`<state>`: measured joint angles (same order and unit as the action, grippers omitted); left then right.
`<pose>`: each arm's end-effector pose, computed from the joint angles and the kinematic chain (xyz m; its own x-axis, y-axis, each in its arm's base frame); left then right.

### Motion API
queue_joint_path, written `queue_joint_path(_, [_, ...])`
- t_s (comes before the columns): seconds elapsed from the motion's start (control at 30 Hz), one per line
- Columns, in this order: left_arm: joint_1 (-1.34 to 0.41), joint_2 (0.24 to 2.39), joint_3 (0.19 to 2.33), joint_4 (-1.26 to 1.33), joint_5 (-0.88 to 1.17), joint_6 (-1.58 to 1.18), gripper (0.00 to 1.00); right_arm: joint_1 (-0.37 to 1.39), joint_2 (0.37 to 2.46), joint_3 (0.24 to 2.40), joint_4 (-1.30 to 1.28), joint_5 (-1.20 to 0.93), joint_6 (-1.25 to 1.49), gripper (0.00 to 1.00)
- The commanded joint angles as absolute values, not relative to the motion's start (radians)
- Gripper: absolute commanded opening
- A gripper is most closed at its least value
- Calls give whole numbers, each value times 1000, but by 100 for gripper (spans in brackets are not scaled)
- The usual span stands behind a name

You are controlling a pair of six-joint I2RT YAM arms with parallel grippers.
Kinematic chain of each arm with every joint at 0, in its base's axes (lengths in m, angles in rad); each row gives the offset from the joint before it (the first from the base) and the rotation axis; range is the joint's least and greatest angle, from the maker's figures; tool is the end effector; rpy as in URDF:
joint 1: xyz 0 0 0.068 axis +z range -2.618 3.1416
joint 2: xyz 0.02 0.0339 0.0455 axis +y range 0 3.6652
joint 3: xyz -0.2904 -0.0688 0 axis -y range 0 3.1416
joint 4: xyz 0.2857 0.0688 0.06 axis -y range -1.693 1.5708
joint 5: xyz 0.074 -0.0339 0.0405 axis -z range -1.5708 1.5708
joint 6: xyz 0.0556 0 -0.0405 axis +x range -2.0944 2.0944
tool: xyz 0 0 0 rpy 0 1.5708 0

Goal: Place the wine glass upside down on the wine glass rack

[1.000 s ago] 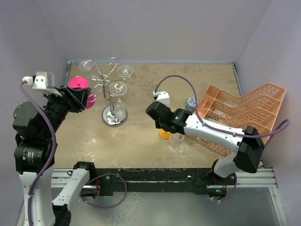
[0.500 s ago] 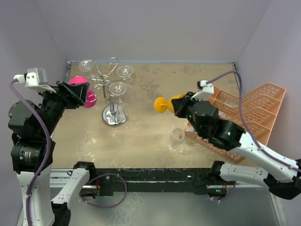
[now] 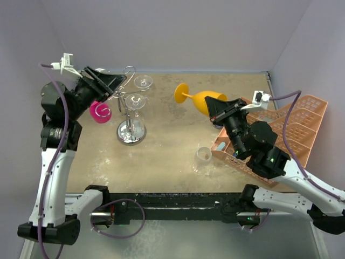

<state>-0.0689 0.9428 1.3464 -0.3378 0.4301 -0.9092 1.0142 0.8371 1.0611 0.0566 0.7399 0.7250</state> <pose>0.2107 -0.0378 0.5241 -0.3366 -0.6956 -0.6347 0.3452 0.5359 -0.7705 0.1382 0.1511 0.4830 -0.0794 0.7995 -0.5954 -0.3102 0.5478 0.7770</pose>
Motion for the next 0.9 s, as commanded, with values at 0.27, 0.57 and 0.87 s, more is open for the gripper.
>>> queue_joint_path(0.27, [-329,1036,1278,5,361,-1191,50,1012,932,1144,411,694,738,0])
queue_joint_path(0.57, [-603,1085,1234,76,69,-1217,49,1012,937,1108,504,656,834,0])
queue_joint_path(0.87, [-761,1087,1187,118,-166,-1248,48,1012,892,1045,493,600,905,0])
